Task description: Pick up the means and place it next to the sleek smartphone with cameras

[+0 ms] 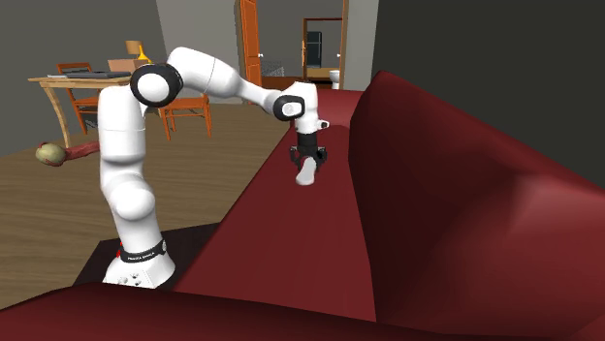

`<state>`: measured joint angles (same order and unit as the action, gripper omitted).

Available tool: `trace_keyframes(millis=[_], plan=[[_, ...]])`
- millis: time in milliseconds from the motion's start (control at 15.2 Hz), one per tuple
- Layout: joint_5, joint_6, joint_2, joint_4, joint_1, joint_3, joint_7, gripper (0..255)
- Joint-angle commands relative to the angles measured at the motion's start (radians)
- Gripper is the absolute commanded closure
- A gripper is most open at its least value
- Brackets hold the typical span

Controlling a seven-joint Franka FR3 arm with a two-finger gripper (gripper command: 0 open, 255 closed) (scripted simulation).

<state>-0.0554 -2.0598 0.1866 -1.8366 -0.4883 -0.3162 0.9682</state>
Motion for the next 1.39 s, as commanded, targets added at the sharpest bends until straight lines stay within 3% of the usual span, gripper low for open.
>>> trace_keyframes(millis=[0,660,990,1254,1320], plan=[[-0.006,0.016,0.036,0.051,-0.022,0.018,-0.041,255],[-0.027,0.124,0.243,0.363,-0.111,0.086,-0.211,255],[-0.038,0.218,0.395,0.607,-0.144,0.113,-0.288,255],[-0.048,0.342,0.573,0.910,-0.157,0.132,-0.348,255],[-0.048,0.326,0.570,0.891,-0.159,0.132,-0.348,255]])
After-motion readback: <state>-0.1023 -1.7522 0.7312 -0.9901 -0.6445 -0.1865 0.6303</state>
